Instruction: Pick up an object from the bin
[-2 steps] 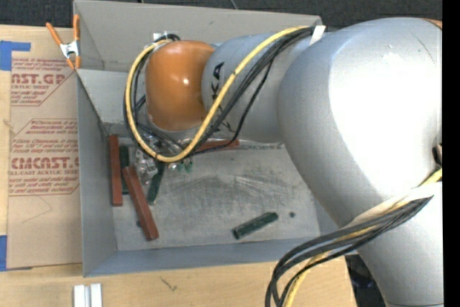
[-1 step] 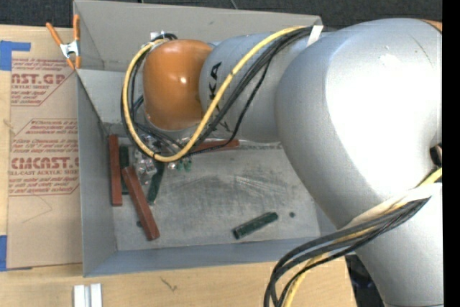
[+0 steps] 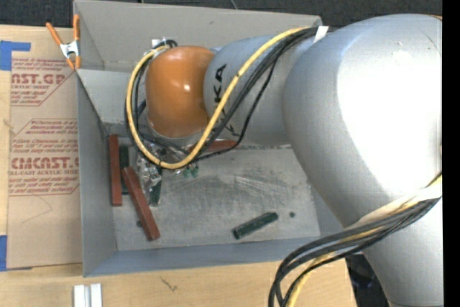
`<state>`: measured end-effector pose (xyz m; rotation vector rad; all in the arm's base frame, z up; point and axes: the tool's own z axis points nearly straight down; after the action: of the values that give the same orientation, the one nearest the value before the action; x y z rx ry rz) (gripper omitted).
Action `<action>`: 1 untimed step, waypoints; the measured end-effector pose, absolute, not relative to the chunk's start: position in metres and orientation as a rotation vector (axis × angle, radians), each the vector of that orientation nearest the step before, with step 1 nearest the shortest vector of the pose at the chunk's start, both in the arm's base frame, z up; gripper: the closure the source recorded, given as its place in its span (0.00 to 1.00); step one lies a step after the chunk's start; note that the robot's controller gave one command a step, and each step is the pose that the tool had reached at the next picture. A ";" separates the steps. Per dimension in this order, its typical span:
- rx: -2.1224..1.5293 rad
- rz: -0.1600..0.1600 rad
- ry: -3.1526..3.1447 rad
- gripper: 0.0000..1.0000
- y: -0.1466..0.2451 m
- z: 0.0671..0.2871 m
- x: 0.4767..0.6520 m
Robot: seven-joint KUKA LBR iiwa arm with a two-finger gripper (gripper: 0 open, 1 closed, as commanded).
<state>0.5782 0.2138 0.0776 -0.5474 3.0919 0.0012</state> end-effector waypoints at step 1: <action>-0.787 0.002 3.042 1.00 0.179 0.102 0.570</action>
Offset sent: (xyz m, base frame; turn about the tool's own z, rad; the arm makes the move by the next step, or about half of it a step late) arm -0.0094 -0.0812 0.0381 -0.1504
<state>0.5703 0.1785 0.1017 -0.7871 3.0418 0.0022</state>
